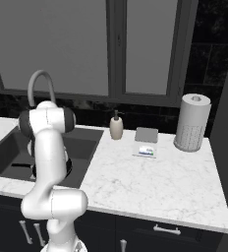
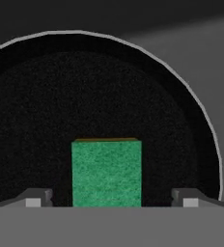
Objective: Pick the pan and sponge and place them into the sink. Then turn on the water.
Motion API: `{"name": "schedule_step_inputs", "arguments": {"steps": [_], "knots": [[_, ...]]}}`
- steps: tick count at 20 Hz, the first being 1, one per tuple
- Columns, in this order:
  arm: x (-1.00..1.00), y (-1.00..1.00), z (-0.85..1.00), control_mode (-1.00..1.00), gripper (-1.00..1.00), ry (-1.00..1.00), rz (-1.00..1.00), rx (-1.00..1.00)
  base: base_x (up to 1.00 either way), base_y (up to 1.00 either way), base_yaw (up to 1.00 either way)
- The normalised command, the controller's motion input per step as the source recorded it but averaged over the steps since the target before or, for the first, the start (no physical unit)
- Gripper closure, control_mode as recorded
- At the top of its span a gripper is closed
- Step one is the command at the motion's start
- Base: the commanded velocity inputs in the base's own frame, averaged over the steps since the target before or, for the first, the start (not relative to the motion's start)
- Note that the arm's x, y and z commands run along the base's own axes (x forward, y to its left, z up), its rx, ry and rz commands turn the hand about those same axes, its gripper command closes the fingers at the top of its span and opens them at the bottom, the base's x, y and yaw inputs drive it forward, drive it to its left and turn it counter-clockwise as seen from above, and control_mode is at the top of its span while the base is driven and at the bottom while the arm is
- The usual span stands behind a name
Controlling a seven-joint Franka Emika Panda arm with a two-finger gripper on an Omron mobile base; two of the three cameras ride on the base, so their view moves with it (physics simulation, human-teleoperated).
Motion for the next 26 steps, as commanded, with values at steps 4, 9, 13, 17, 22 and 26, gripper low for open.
{"name": "schedule_step_inputs", "arguments": {"steps": [4,9,13,17,22,26], "knots": [[-0.25,-0.04,0.70,-1.00,-1.00,-0.05,0.00,0.00,0.00,0.00,0.00],[-0.46,-0.29,0.41,-1.00,-1.00,-0.09,0.00,0.00,0.00,0.00,0.00],[-0.19,-0.22,0.48,-1.00,-1.00,-0.21,0.00,0.00,0.00,0.00,0.00],[0.00,-0.14,0.64,-1.00,-1.00,-0.21,0.00,0.00,0.00,0.00,0.00],[0.00,0.00,0.69,-1.00,-1.00,-0.24,0.00,0.00,0.00,0.00,0.00],[-0.06,-0.12,0.51,-1.00,-1.00,-0.27,0.00,0.00,0.00,0.00,0.00]]}}
